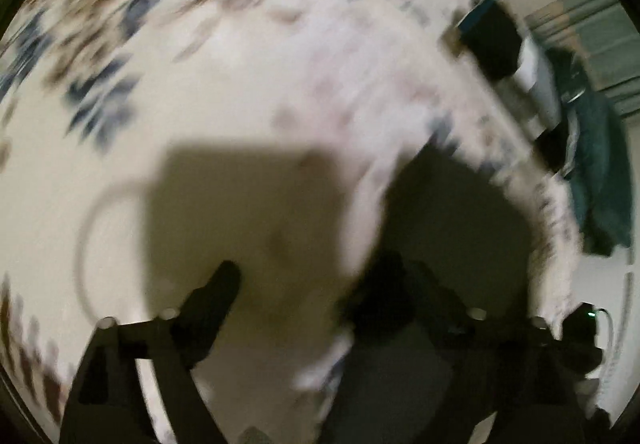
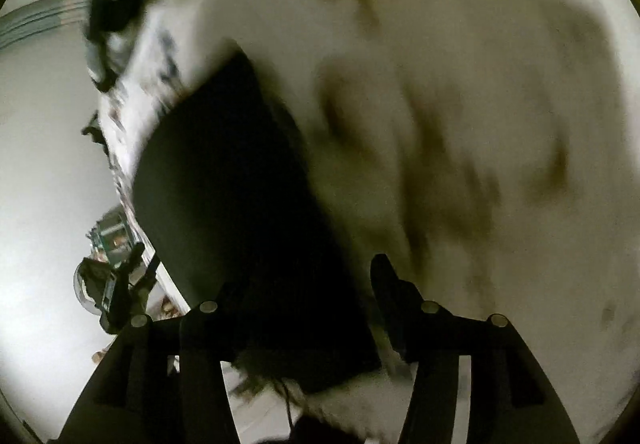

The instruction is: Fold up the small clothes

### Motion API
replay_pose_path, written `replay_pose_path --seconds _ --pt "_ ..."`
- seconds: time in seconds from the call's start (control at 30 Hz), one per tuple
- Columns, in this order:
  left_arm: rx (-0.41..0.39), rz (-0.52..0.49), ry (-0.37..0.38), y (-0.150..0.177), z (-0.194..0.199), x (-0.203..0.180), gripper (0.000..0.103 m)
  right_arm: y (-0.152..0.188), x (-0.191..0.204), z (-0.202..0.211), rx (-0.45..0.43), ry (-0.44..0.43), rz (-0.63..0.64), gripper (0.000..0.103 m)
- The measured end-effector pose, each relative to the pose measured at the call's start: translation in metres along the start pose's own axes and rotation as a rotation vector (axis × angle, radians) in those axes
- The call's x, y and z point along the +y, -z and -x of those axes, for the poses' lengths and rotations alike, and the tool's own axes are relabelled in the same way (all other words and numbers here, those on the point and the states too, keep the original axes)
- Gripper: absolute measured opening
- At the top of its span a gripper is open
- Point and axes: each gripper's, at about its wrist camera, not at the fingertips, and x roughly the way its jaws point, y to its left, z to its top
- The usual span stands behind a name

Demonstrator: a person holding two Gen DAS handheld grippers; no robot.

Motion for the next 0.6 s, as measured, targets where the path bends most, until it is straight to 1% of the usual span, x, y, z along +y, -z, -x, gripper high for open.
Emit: replay_pose_path --seconds 0.03,0.07,0.1,0.13,0.17,0.27,0.33,0.37,0.4,0.47,0.5,0.53,0.57,0.6 --pt "0.017 0.011 -0.007 0.010 -0.002 0.005 0.088 0.015 -0.009 -0.009 0.025 -0.016 -0.037 0.056" --pt "0.029 0.026 -0.016 0.021 -0.005 0.010 0.088 0.025 -0.014 -0.012 0.019 -0.031 -0.061 0.054" --pt "0.034 0.034 -0.024 0.028 -0.006 0.014 0.088 0.037 -0.017 -0.010 -0.047 -0.043 -0.079 0.020" --pt "0.036 0.036 -0.036 0.037 -0.008 0.018 0.088 0.046 -0.014 -0.007 -0.104 -0.047 -0.077 0.008" --pt "0.031 0.033 -0.048 0.042 -0.009 0.020 0.088 0.054 -0.010 -0.003 -0.145 -0.040 -0.077 0.008" --pt "0.011 0.021 -0.052 0.048 -0.010 0.021 0.089 0.079 0.000 0.016 -0.255 -0.031 -0.088 0.008" --pt "0.017 0.017 -0.041 0.046 -0.018 0.021 0.101 0.089 -0.002 0.015 -0.258 -0.004 -0.091 0.007" --pt "0.023 0.017 -0.037 0.045 -0.021 0.021 0.103 0.090 -0.001 0.009 -0.245 0.029 -0.075 0.007" --pt "0.031 0.022 -0.043 0.042 -0.025 0.022 0.103 0.089 -0.004 0.007 -0.225 0.062 -0.052 0.008" --pt "0.046 0.030 -0.046 0.037 -0.029 0.023 0.103 0.081 -0.009 -0.011 -0.130 0.092 -0.038 0.011" --pt "0.053 0.030 -0.047 0.035 -0.030 0.023 0.103 0.076 -0.014 -0.012 -0.113 0.094 -0.054 0.021" --pt "0.059 0.031 -0.046 0.034 -0.032 0.024 0.103 0.073 -0.017 -0.012 -0.109 0.090 -0.059 0.035" --pt "0.062 0.032 -0.043 0.033 -0.032 0.025 0.103 0.069 -0.018 -0.008 -0.116 0.070 -0.056 0.044" --pt "0.062 0.031 -0.041 0.034 -0.032 0.026 0.103 0.072 -0.026 0.001 -0.131 0.045 -0.050 0.060"
